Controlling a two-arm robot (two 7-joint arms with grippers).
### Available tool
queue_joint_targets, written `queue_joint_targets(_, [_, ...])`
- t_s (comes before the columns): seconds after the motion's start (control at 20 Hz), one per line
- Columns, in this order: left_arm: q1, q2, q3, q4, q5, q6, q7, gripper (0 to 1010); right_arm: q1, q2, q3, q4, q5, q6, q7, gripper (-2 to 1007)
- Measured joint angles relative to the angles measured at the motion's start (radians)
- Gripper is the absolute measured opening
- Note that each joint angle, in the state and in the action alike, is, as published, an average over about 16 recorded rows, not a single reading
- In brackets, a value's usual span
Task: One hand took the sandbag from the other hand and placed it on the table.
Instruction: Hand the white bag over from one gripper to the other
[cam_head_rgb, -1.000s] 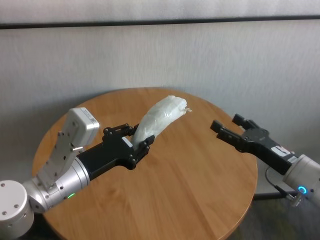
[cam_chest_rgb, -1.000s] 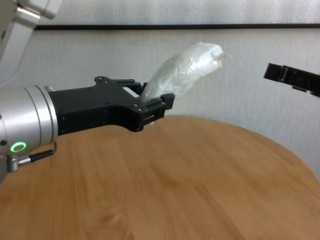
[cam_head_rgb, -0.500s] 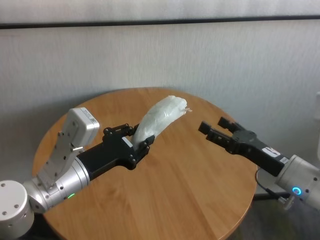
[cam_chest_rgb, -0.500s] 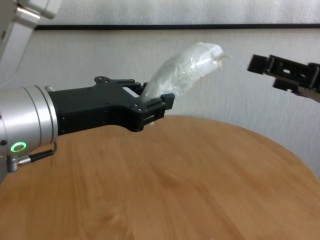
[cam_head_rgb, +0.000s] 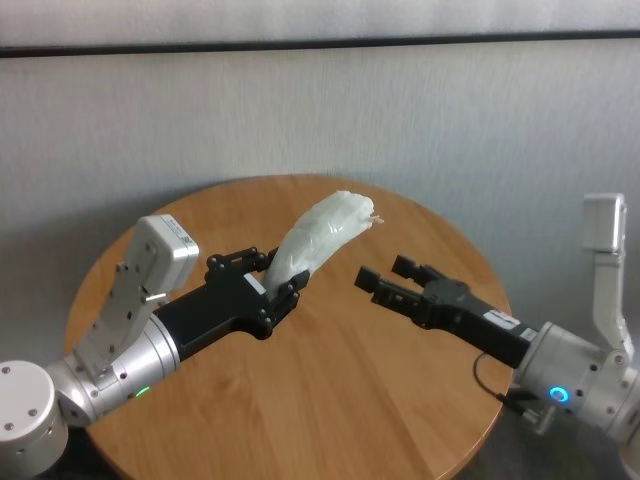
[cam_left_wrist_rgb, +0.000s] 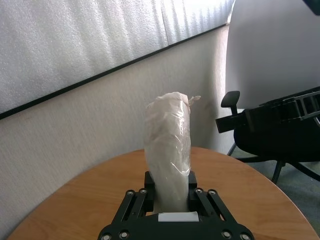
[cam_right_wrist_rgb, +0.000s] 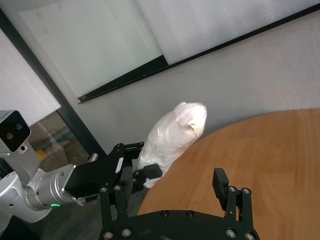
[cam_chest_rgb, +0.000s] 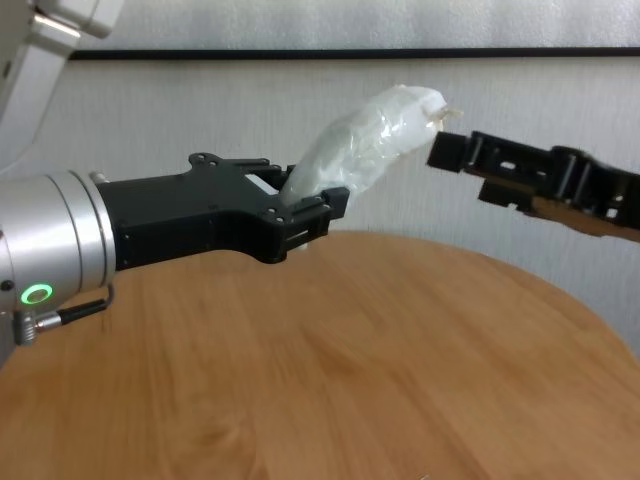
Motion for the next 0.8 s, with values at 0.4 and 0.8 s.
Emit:
queue_joint_targets(0.4, [0.0, 0.0, 0.0, 0.0, 0.0, 0.0, 0.0, 385, 0.03, -0.02, -0.033, 0.02, 0.043, 0.027, -0.024, 1001])
queue_joint_targets(0.8, [0.0, 0.0, 0.0, 0.0, 0.0, 0.0, 0.0, 385, 0.056, -0.045, -0.036, 0.043, 0.126, 0.069, -0.05, 1001])
